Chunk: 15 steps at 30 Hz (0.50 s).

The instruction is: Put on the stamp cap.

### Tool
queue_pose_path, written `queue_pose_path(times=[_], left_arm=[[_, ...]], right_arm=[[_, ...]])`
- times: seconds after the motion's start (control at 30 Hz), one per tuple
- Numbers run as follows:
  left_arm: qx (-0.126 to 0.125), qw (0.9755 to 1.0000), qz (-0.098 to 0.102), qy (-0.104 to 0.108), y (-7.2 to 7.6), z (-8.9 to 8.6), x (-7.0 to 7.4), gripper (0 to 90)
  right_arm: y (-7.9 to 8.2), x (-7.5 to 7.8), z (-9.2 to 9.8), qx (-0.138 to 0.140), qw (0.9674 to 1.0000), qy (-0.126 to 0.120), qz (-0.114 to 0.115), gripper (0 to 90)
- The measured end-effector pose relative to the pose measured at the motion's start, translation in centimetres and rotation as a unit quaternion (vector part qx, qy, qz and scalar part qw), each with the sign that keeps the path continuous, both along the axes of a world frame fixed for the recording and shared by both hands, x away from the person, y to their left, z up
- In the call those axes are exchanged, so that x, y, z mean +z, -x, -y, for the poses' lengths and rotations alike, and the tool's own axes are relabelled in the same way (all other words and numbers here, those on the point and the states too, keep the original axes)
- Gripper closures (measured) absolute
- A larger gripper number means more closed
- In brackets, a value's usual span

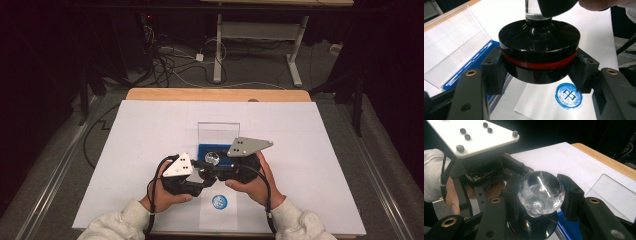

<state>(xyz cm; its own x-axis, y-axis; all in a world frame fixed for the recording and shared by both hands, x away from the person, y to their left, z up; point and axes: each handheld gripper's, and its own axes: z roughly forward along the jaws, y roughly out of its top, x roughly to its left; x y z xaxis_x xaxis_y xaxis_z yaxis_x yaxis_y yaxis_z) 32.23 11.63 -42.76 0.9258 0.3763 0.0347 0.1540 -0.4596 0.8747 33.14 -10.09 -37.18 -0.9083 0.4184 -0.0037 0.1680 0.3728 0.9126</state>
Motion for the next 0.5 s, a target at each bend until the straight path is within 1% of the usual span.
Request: queue_pose_path(times=[0.07,0.13,0.17,0.33,0.4,0.43,0.47,0.5], left_arm=[[0.004,1.0000,0.004,0.001,0.07,-0.10,0.11,36.6],[0.007,1.0000,0.003,0.006,0.02,-0.29,0.18,36.6],[0.008,1.0000,0.005,0.002,0.07,-0.30,0.20,36.6],[0.009,0.9999,0.006,0.000,0.19,-0.29,0.24,36.6],[0.010,0.9999,0.009,-0.009,0.23,-0.25,0.27,36.6],[0.006,0.9998,0.011,-0.014,0.20,-0.17,0.24,36.7],[0.012,0.9995,0.012,-0.025,0.31,-0.12,0.24,36.6],[0.009,0.9994,0.009,-0.031,0.36,-0.01,0.21,36.7]], right_arm=[[-0.02,0.04,0.13,0.002,1.0000,-0.004,-0.001,56.3],[-0.01,0.03,0.23,0.001,1.0000,-0.005,-0.001,56.3],[-0.01,-0.01,0.28,0.000,1.0000,-0.006,0.000,56.3],[-0.06,-0.13,0.47,-0.001,1.0000,-0.006,-0.008,56.4],[-0.06,-0.16,0.53,-0.001,1.0000,-0.004,-0.008,56.5],[-0.05,-0.19,0.51,-0.002,1.0000,-0.001,-0.009,56.5],[-0.01,-0.23,0.47,0.000,0.9999,0.005,-0.009,56.4],[0.03,-0.31,0.38,0.001,0.9999,0.010,-0.007,56.4]])
